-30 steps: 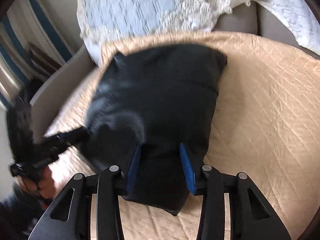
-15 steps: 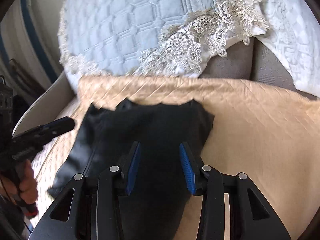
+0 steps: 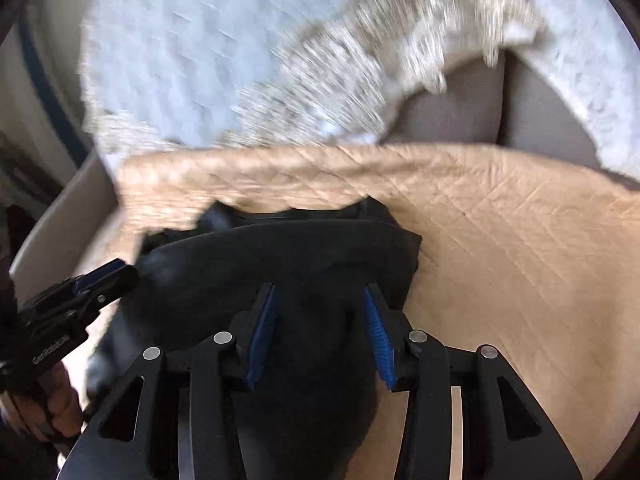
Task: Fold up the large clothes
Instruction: 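Lay the folded bundle flat on the quilt with both tools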
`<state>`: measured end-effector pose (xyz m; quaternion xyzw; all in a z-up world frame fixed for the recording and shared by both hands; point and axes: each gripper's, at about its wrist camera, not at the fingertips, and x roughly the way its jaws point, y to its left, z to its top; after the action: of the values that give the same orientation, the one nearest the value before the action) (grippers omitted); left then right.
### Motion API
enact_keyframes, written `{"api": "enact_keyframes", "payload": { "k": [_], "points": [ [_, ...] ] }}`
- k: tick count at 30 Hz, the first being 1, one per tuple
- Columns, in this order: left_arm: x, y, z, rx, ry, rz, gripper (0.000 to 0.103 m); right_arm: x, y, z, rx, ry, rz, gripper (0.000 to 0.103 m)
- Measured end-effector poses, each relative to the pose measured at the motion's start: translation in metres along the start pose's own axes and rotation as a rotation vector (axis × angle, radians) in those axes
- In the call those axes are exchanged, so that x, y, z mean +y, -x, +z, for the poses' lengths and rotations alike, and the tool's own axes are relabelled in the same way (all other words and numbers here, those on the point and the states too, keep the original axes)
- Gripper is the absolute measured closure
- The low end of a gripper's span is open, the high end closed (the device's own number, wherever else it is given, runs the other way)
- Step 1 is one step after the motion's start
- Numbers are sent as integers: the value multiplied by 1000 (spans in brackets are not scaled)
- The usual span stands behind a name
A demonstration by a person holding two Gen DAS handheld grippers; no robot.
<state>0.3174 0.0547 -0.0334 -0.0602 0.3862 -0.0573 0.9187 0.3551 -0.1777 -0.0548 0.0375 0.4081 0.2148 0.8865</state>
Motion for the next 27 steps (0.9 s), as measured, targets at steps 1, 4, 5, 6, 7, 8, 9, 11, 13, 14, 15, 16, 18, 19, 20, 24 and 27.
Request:
{"api": "enact_keyframes", "payload": {
  "k": [1,4,5,6,7,8,9,11,13,14,15,16,18,19,20,24,27],
  "points": [
    [-2,17,-8,-17,-9,-8,70,7,14,-9,-8,24,7,59],
    [-2,57,-39,-43,-18,-21,69,27,49,-44,-15,83,11,59],
    [-1,65,-50,-39,-10,-30,69,34,60,-61,-6,90,25,59],
    [1,73,-63,-32,3,-37,69,39,64,-71,1,91,32,59],
    [2,78,-76,-21,13,-43,70,43,70,-87,11,90,43,59],
    [3,81,-89,-8,23,-41,69,47,69,-97,27,90,49,59],
    [4,82,-101,5,34,-34,69,50,68,-111,45,88,42,59],
    [5,75,-115,29,56,-26,69,50,64,-121,39,71,31,59],
    [9,71,-121,32,93,-34,69,48,57,-119,52,57,25,59],
    [9,69,-121,29,97,-28,69,48,54,-117,53,60,21,59],
    [8,66,-120,32,93,-21,69,48,50,-115,60,59,13,59],
    [8,65,-119,35,98,-19,69,48,48,-114,65,55,8,59],
    [8,63,-118,38,96,-15,67,47,48,-116,60,55,6,58],
    [8,62,-117,43,98,-8,63,47,48,-116,60,54,5,58],
    [9,62,-117,50,102,1,60,47,52,-116,59,44,3,58],
    [2,88,-115,57,91,33,61,57,90,-123,17,51,-41,57],
    [-6,118,-122,55,68,36,60,64,117,-137,-5,68,-59,56]
  ]
}}
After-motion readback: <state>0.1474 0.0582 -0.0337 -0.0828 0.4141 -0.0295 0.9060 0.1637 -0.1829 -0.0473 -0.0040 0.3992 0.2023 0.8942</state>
